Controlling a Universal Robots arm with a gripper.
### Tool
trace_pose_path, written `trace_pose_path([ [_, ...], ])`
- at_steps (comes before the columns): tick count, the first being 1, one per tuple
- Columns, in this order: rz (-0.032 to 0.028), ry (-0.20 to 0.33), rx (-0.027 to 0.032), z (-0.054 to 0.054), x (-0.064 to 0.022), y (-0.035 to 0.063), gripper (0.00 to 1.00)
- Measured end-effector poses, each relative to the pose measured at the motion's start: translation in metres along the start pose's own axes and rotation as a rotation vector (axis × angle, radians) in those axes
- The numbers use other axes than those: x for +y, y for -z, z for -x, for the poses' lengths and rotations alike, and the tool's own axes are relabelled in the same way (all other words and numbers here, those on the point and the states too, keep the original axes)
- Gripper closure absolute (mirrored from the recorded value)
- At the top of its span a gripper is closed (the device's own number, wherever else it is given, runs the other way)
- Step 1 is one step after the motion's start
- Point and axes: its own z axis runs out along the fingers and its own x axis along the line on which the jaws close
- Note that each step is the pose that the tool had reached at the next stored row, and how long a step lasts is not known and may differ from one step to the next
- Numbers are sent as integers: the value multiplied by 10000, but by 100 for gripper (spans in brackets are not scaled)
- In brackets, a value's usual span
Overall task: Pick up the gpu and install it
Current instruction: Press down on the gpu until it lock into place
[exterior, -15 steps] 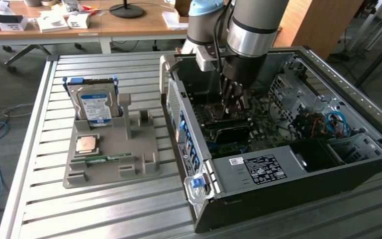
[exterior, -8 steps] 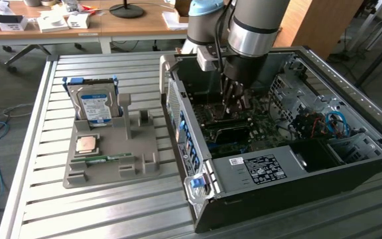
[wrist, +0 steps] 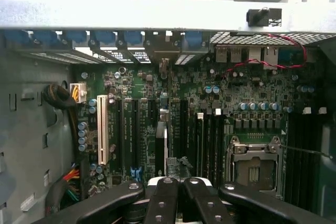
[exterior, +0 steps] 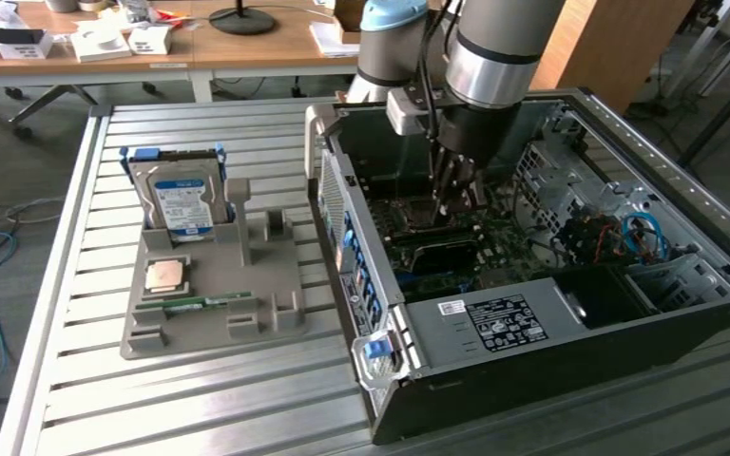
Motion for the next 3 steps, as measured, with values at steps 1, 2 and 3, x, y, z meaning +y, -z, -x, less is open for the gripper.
trace_pose_path([
  [1,0,1,1,0,0,0,89],
  [2,0,0,0,0,0,0,89],
  [3,0,1,0,0,0,0,89],
])
